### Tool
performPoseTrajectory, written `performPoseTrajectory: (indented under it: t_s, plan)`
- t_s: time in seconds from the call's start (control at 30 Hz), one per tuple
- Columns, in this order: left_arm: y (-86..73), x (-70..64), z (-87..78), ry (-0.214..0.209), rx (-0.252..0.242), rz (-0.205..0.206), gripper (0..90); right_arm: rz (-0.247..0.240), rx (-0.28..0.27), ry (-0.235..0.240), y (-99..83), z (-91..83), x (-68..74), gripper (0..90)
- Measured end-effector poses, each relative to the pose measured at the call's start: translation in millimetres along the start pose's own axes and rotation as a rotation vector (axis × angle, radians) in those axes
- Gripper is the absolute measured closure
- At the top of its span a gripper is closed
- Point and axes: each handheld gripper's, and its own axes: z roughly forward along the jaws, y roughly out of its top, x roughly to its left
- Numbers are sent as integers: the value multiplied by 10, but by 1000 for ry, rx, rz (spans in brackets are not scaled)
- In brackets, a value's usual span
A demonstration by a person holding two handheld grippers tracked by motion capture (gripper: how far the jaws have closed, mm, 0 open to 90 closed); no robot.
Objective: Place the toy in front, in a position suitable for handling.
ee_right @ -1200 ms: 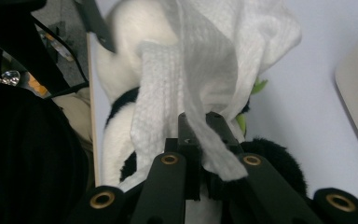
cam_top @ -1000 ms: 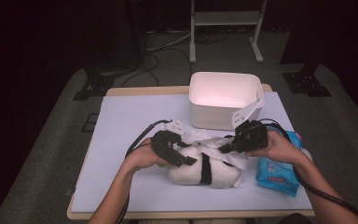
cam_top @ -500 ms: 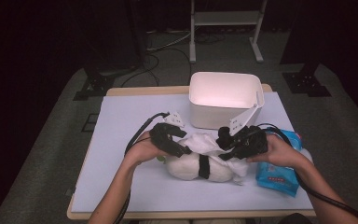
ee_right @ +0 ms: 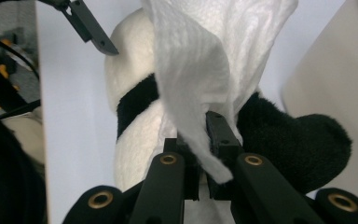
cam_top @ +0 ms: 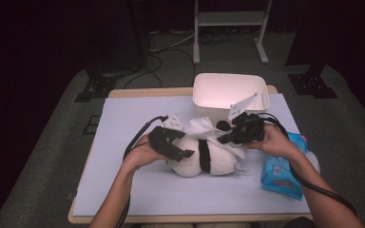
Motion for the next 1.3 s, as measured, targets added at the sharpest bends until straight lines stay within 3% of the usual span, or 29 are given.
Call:
performPoseTrajectory:
  t_s: [0.13,0.33,0.73,0.97,1.3]
  plan:
    - [-14,12,53,41,13,-5,257,-13,-14,8,31,-1,37,847]
    - [-24,33,23,48,11,-9,256,-40,11,21,-27,20,99,852]
    - [-129,62,-65,54,-1,-31,236,17,2,14,-251,-85,-24,856]
    - [-199,94,-24,36,-3,-50,237,58,3,-26,-287,-100,-158,856]
    - [-222,2,60,-9,16,-27,222,94,12,-45,-298,-71,-285,856]
